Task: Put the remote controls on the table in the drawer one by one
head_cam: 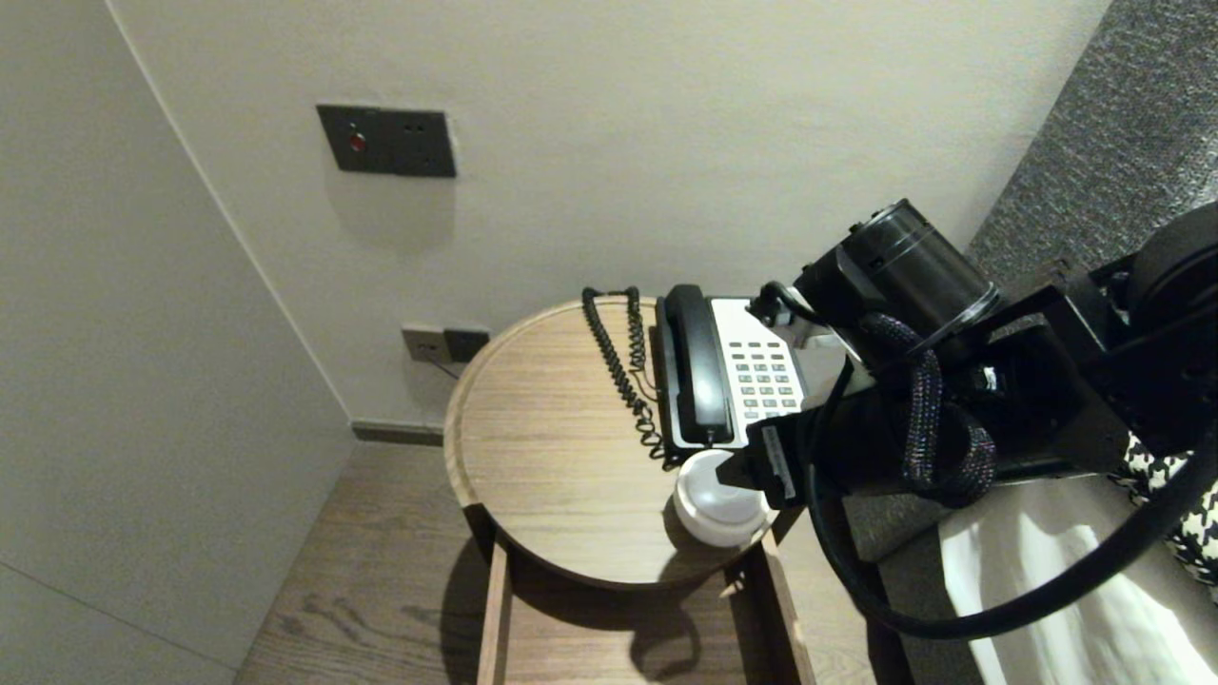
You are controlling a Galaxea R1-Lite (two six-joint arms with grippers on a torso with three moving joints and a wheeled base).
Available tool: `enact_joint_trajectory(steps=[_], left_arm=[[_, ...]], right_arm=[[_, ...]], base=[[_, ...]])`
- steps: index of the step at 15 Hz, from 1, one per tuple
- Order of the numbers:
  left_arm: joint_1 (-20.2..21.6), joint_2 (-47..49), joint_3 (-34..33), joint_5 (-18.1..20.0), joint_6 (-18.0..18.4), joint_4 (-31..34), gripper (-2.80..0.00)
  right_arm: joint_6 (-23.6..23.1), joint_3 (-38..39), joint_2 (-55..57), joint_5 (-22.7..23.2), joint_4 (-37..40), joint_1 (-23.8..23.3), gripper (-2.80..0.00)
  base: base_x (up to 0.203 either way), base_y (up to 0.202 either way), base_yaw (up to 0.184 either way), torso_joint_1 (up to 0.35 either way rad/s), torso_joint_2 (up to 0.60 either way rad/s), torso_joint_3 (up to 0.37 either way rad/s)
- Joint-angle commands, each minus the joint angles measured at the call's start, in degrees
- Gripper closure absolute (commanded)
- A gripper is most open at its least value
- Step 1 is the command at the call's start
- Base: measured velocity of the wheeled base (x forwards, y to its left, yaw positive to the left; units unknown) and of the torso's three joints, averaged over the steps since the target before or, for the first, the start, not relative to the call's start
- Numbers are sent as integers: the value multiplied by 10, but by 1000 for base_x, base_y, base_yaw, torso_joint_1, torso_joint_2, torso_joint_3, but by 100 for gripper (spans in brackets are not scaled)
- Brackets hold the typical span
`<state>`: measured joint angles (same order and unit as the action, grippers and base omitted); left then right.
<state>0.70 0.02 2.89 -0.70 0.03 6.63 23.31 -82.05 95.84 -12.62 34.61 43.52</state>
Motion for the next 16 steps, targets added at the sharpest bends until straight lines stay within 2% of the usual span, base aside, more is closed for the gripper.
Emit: enact_joint_trajectory(steps=[1,16], left_arm=[[0,-1,0,0,0,1,0],[0,-1,0,0,-4,0,0]], right_arm=[[0,-3,16,-3,3,7,-280],[-13,-20,71,-5,10,5,-280]], base=[[0,0,0,0,0,0],[0,0,0,0,0,0]])
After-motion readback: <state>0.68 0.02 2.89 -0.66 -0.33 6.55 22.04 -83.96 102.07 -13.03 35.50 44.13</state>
